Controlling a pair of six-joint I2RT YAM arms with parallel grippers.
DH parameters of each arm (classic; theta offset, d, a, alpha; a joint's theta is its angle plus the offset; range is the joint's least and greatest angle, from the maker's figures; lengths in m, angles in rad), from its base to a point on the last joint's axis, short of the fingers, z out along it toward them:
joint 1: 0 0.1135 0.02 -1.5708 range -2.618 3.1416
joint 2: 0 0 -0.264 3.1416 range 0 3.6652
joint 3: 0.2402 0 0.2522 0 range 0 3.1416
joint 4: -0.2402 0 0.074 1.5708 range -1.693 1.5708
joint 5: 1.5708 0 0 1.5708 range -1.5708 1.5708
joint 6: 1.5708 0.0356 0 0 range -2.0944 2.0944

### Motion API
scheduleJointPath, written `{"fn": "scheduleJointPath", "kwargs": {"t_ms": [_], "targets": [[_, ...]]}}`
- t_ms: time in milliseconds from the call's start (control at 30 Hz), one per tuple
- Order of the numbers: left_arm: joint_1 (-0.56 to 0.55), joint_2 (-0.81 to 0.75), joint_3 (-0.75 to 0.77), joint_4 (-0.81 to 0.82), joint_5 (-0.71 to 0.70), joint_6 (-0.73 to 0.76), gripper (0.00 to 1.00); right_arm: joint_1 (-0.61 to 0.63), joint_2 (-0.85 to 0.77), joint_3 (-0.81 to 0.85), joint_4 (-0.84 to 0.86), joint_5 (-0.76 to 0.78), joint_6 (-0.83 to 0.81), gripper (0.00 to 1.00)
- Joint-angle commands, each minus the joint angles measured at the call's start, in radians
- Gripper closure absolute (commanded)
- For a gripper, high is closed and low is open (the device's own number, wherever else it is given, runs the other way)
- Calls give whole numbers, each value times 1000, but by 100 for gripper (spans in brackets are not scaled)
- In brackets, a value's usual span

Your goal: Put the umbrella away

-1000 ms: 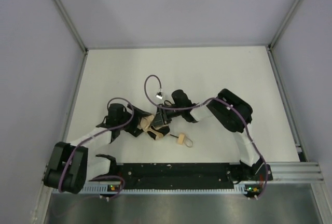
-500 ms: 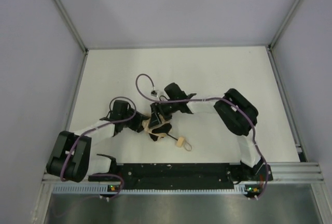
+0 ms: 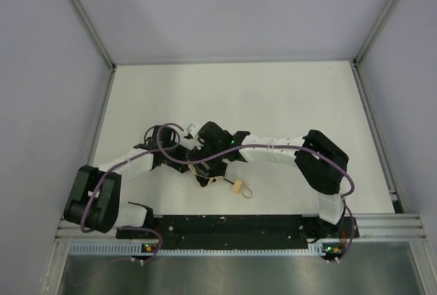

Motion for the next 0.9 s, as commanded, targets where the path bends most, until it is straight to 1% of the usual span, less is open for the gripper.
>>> {"fn": "scheduleJointPath", "kwargs": {"t_ms": [0, 67, 167, 233, 333, 400, 433, 467, 500, 533, 600, 667, 700, 733, 767, 800, 833, 867], "targets": [[3, 46, 15, -223, -106, -29, 100, 93, 14, -19, 19, 235, -68, 24], [3, 60, 17, -234, -89, -55, 100, 117, 39, -24, 29, 327, -54, 24], [3, 93, 18, -237, -43, -78, 100, 125, 86, -36, 53, 393, -29, 26], [3, 112, 11, -245, -20, -93, 100, 128, 123, -30, 58, 403, -22, 26], [6, 123, 3, -211, 25, -108, 100, 139, 195, -33, 67, 386, -25, 26], [6, 130, 29, -231, 26, -92, 100, 139, 229, -45, 69, 402, -22, 27], [6, 135, 44, -266, 25, -79, 100, 137, 241, -58, 67, 425, -11, 27], [6, 135, 52, -275, 29, -72, 100, 137, 261, -65, 62, 454, -11, 29], [8, 137, 54, -272, 37, -72, 100, 137, 277, -67, 52, 467, -11, 34], [6, 132, 52, -269, 44, -75, 100, 137, 290, -78, 49, 476, -11, 40], [6, 124, 44, -251, 58, -81, 100, 136, 312, -104, 53, 475, -11, 66], [11, 111, 31, -208, 81, -90, 100, 136, 323, -134, 65, 464, -9, 83], [16, 91, 15, -161, 97, -93, 100, 133, 321, -151, 90, 443, -9, 89], [20, 63, -6, -116, 101, -96, 95, 131, 309, -177, 122, 423, -11, 96], [28, 16, -15, -101, 85, -98, 85, 125, 289, -203, 153, 378, -14, 100], [35, -29, -23, -87, 57, -89, 74, 118, 269, -226, 185, 342, -14, 100], [45, -81, -31, -73, 20, -73, 60, 111, 249, -251, 211, 309, -17, 100], [55, -121, -35, -62, -9, -52, 47, 98, 222, -268, 240, 235, -25, 100]]}}
